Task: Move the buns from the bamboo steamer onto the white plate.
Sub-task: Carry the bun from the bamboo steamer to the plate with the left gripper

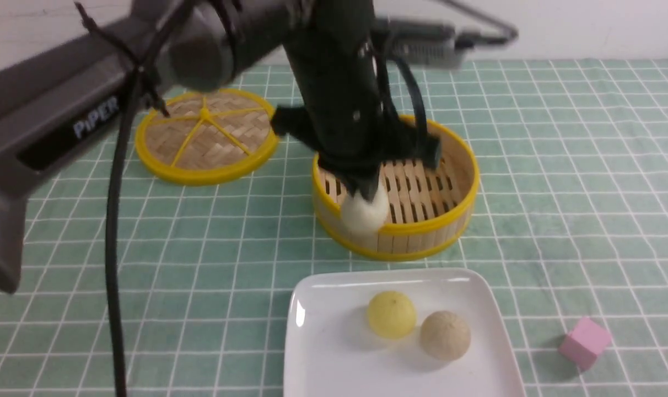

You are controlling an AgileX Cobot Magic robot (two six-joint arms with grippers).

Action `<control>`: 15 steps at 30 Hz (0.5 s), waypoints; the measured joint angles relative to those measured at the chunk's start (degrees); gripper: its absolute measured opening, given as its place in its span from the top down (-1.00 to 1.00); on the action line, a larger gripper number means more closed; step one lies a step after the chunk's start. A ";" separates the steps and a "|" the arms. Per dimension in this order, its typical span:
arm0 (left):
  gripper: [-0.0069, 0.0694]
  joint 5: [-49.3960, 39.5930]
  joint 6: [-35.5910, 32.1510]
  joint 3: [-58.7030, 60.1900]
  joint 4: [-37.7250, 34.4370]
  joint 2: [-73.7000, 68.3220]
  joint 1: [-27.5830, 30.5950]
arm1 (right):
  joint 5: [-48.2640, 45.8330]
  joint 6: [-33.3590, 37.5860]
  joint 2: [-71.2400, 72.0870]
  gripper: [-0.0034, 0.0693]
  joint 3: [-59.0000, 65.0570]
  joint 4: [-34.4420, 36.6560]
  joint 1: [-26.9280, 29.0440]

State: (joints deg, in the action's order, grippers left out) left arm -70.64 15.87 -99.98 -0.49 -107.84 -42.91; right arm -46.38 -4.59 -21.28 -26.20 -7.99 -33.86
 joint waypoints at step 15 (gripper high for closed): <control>0.73 16.83 12.67 23.57 2.61 1.06 -3.11 | 0.05 -0.12 0.00 0.62 0.00 0.00 0.00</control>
State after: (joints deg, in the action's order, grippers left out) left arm -53.81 28.55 -76.41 2.12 -106.78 -46.02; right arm -46.32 -4.71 -21.28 -26.20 -7.99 -33.86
